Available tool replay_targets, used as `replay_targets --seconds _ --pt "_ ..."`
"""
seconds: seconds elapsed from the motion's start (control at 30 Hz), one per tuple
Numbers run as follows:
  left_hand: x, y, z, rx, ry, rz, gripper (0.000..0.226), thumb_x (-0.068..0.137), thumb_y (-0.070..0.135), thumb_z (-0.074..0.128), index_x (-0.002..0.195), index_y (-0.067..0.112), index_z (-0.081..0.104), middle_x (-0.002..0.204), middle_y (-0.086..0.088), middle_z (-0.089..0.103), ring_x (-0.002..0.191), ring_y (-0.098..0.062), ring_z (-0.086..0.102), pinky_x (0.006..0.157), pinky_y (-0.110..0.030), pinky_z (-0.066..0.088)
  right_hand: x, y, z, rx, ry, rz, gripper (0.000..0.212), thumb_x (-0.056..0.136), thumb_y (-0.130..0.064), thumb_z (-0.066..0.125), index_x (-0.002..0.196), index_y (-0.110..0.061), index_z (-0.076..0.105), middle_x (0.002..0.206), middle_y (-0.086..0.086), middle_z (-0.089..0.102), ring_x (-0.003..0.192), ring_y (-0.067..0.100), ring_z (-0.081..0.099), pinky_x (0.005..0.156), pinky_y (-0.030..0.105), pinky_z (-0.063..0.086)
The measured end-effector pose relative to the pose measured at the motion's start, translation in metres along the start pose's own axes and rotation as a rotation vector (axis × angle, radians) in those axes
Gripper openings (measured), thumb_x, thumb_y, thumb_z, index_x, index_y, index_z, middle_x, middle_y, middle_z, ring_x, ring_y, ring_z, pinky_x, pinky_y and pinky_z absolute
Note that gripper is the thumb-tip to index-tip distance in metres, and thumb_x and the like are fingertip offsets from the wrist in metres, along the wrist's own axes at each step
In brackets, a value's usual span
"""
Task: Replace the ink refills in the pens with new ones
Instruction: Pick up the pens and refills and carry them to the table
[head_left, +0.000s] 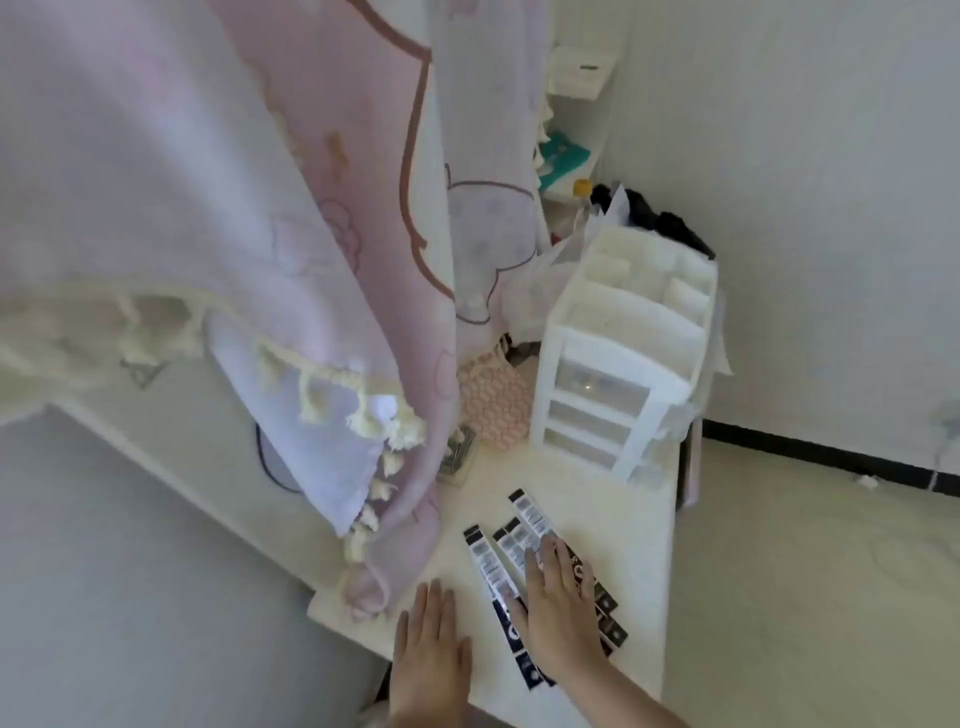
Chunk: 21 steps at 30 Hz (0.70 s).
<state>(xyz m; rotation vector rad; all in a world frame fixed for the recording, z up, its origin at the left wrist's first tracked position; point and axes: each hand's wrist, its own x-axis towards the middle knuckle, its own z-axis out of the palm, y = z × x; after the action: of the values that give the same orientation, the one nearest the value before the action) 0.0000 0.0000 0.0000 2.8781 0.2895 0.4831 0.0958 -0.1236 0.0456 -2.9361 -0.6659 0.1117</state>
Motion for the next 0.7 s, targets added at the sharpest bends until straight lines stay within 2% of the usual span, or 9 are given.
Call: replay_targets --seconds 0.1,0.17,0.2,0.27,0.37,0.47,0.53,0.6,0.7 --pt "0.025 -0.007 -0.005 0.061 -0.074 -0.123 0.053 0.096 0.033 -0.003 0.144 0.014 0.008 0.153 -0.012 0.007 0.141 -0.016 -0.005 0.112 -0.027 -0.006 0.013 -0.005 0.006 0.026 -0.036 0.046 0.080 0.091 -0.049 -0.002 0.101 -0.009 0.066 0.111 0.018 0.065 0.115 0.027 0.036 0.093 0.056 0.033" --pt "0.031 -0.007 -0.002 0.048 -0.126 -0.144 0.057 0.097 0.031 0.003 0.132 0.005 0.041 0.129 -0.018 0.052 0.131 -0.024 0.034 0.110 -0.029 0.022 0.017 -0.005 0.011 -0.014 -0.093 0.080 0.078 0.090 -0.052 -0.004 0.108 -0.009 0.059 0.114 0.019 0.063 0.116 0.029 0.036 0.084 0.059 0.046" --pt "0.032 -0.004 -0.003 0.041 -0.181 -0.157 0.055 0.095 0.029 0.013 0.117 0.004 0.057 0.116 -0.016 0.063 0.117 -0.027 0.052 0.098 -0.033 0.041 0.016 -0.004 0.015 -0.020 -0.143 0.080 0.074 0.089 -0.053 -0.004 0.112 -0.010 0.053 0.115 0.019 0.063 0.116 0.030 0.035 0.080 0.060 0.046" --pt "0.037 -0.005 -0.002 0.066 -0.231 -0.126 0.050 0.084 0.030 0.029 0.100 0.003 0.068 0.108 -0.015 0.067 0.100 -0.030 0.064 0.076 -0.041 0.054 0.018 0.002 0.018 -0.029 -0.188 0.085 0.070 0.089 -0.055 -0.003 0.113 -0.011 0.046 0.116 0.021 0.062 0.116 0.032 0.036 0.077 0.061 0.046" --pt "0.035 -0.008 0.004 0.098 -0.209 -0.116 0.051 0.095 0.032 0.016 0.111 0.005 0.056 0.111 -0.016 0.065 0.106 -0.031 0.060 0.098 -0.038 0.037 0.021 0.012 0.005 -0.009 -0.272 0.082 0.065 0.090 -0.054 0.014 0.113 -0.008 0.054 0.122 0.024 0.056 0.118 0.040 0.046 0.081 0.064 0.042" --pt "0.031 -0.008 0.002 0.035 -0.240 -0.159 0.054 0.097 0.037 0.003 0.118 0.005 0.041 0.121 -0.018 0.059 0.129 -0.029 0.031 0.112 -0.028 0.000 0.026 0.007 -0.007 0.047 -0.361 0.132 0.056 0.085 -0.039 0.047 0.133 -0.011 0.036 0.147 0.022 0.022 0.138 0.035 0.017 0.107 0.061 0.013" --pt "0.034 -0.008 -0.001 -0.023 -0.255 -0.177 0.054 0.097 0.038 0.004 0.120 0.005 0.039 0.129 -0.017 0.049 0.139 -0.022 0.010 0.112 -0.027 -0.006 0.024 -0.002 -0.007 0.115 -0.245 0.211 0.052 0.079 -0.034 0.056 0.121 -0.005 0.050 0.133 0.027 0.043 0.127 0.040 0.038 0.098 0.065 0.027" --pt "0.033 -0.007 -0.001 -0.032 -0.264 -0.183 0.054 0.097 0.038 0.004 0.119 0.004 0.040 0.125 -0.019 0.053 0.133 -0.025 0.023 0.112 -0.029 0.001 0.019 -0.010 -0.005 0.091 -0.248 0.228 0.049 0.085 -0.043 0.038 0.103 -0.004 0.061 0.107 0.022 0.065 0.101 0.036 0.062 0.078 0.062 0.046" --pt "0.033 -0.006 0.000 -0.048 -0.249 -0.170 0.054 0.097 0.037 0.004 0.117 0.003 0.042 0.125 -0.019 0.053 0.120 -0.026 0.035 0.110 -0.032 0.011 0.007 -0.018 0.002 0.153 -0.262 0.269 0.061 0.095 -0.041 0.004 0.110 -0.005 0.050 0.104 0.016 0.066 0.105 0.028 0.052 0.087 0.054 0.043"
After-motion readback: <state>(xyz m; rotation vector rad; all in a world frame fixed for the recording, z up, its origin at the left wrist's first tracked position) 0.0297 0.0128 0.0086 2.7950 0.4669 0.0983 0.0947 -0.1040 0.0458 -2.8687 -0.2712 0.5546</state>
